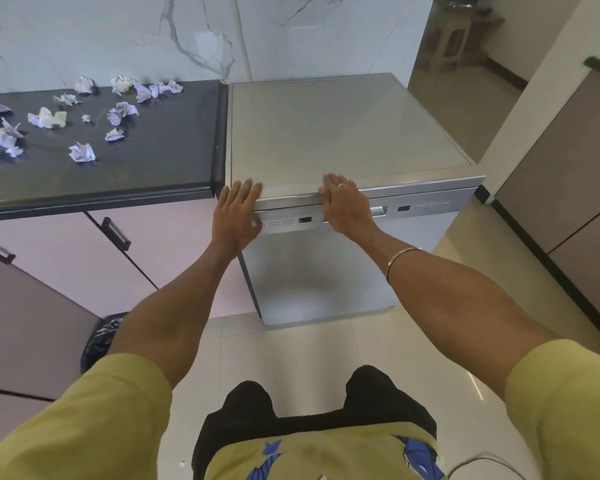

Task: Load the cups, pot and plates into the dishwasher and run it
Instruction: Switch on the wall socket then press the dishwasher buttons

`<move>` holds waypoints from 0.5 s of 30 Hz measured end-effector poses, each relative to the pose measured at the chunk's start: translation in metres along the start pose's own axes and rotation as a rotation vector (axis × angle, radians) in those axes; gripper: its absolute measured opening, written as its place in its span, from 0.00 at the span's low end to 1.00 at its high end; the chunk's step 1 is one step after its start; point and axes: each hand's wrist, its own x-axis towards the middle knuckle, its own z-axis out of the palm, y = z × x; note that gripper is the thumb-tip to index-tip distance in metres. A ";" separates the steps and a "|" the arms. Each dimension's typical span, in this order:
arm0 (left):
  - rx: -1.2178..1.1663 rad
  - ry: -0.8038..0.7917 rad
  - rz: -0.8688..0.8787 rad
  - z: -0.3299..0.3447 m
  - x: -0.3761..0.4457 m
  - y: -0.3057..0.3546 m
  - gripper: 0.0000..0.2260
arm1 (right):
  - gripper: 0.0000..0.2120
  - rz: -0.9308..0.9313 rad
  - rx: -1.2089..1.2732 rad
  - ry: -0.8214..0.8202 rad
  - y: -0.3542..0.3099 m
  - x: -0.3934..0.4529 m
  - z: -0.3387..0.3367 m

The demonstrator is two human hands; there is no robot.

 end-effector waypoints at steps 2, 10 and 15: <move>-0.008 -0.093 -0.010 -0.006 -0.002 0.002 0.47 | 0.23 0.010 -0.008 -0.090 0.002 0.002 -0.003; -0.049 -0.245 -0.050 -0.027 0.001 0.009 0.55 | 0.24 -0.023 -0.073 -0.267 0.006 0.004 -0.009; -0.103 -0.268 -0.102 -0.034 -0.002 0.017 0.45 | 0.26 -0.089 -0.168 -0.336 0.013 0.003 -0.013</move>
